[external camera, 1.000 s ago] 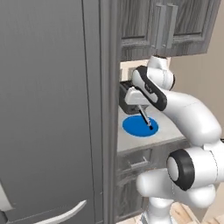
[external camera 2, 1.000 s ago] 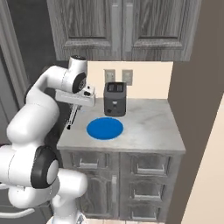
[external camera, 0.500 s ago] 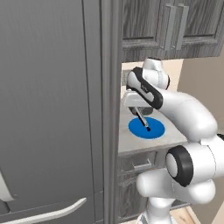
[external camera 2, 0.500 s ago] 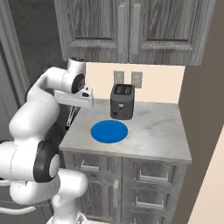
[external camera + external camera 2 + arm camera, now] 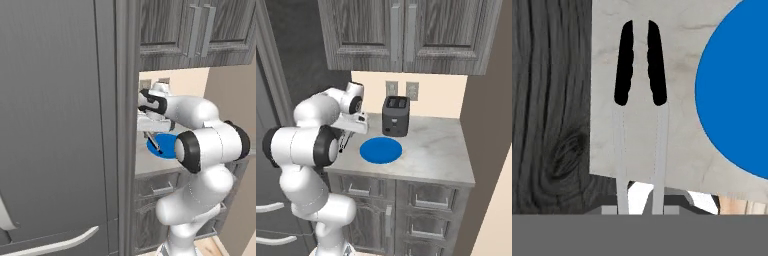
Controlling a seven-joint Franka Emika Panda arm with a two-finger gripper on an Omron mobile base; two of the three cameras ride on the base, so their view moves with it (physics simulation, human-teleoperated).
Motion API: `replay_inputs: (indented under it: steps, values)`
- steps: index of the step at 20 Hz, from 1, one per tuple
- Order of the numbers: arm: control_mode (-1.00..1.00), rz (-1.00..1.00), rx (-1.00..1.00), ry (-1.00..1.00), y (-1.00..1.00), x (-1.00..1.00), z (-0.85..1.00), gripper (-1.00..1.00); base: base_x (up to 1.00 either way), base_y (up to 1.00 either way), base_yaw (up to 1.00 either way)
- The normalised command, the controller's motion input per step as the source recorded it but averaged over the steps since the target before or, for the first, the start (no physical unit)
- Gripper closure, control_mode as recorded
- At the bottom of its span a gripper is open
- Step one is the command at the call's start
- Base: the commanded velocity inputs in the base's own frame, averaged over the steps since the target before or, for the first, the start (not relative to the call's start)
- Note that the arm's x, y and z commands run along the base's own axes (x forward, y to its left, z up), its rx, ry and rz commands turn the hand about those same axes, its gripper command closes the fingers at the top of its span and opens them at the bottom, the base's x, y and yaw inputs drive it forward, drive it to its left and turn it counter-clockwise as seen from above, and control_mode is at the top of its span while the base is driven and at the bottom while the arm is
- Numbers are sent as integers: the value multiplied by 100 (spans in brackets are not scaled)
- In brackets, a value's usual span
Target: Pick up the tongs from the counter and place them near the plate next to the oven.
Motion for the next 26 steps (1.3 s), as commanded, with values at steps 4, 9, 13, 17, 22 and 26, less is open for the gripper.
replay_inputs:
  steps: [4, 9, 13, 17, 22, 26]
  values:
    - [-100, 0, 0, 27, 7, 99, -69, 100, 0, 0, 0]
    - [-100, 0, 0, 9, 20, 65, -48, 100, 0, 0, 0]
    - [-100, 0, 0, -1, 10, 43, -33, 100, 0, 0, 0]
    - [-100, 0, 0, -10, 1, 16, -44, 100, 0, 0, 0]
    - [-100, -1, 0, -17, 0, 3, -46, 100, 0, 0, 0]
    - [-100, -4, 0, -19, 0, 0, -41, 100, 0, 0, 0]
